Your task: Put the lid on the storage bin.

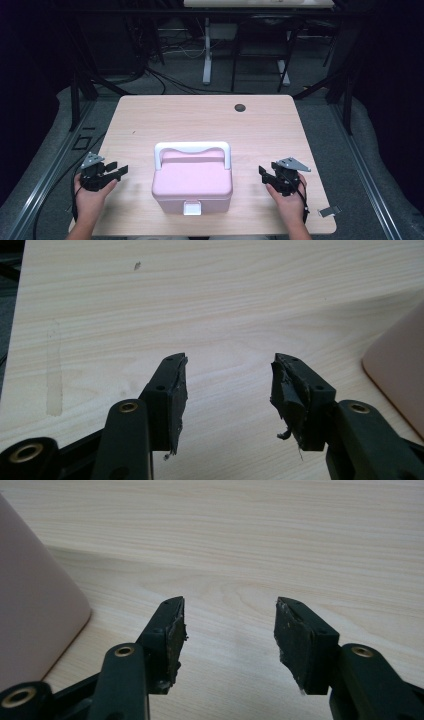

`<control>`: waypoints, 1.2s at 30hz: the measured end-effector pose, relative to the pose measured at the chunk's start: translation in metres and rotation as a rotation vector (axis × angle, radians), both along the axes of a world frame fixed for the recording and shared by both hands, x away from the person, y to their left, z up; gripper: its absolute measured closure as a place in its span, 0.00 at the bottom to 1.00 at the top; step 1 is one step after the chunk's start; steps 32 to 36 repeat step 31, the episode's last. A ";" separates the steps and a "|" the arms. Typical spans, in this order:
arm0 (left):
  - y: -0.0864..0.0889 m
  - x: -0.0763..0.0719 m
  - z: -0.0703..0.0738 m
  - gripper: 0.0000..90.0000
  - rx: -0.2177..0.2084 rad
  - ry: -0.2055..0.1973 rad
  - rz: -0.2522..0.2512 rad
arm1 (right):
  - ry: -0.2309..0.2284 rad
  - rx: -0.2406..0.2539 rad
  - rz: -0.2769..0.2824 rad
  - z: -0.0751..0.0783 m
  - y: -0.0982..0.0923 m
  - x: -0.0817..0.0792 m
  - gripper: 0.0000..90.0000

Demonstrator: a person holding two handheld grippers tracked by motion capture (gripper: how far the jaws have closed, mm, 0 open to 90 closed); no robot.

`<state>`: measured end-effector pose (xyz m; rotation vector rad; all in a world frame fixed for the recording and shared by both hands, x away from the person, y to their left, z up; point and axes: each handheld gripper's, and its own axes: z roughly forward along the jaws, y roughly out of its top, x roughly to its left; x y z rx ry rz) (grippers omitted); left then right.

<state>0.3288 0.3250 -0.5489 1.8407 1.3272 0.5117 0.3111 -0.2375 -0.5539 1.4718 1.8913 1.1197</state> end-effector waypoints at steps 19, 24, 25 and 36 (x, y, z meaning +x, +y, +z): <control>-0.001 0.017 -0.014 0.53 -0.015 0.047 0.015 | 0.018 -0.022 -0.042 -0.010 -0.010 -0.007 0.51; -0.004 0.022 -0.014 0.52 0.009 0.054 0.017 | 0.018 -0.022 -0.047 -0.012 -0.013 -0.011 0.50; -0.005 0.023 -0.014 0.52 0.023 0.043 0.017 | 0.016 -0.020 -0.047 -0.013 -0.013 -0.011 0.50; -0.013 0.027 -0.013 0.51 0.061 0.049 -0.007 | 0.013 -0.029 -0.060 -0.014 -0.017 -0.015 0.49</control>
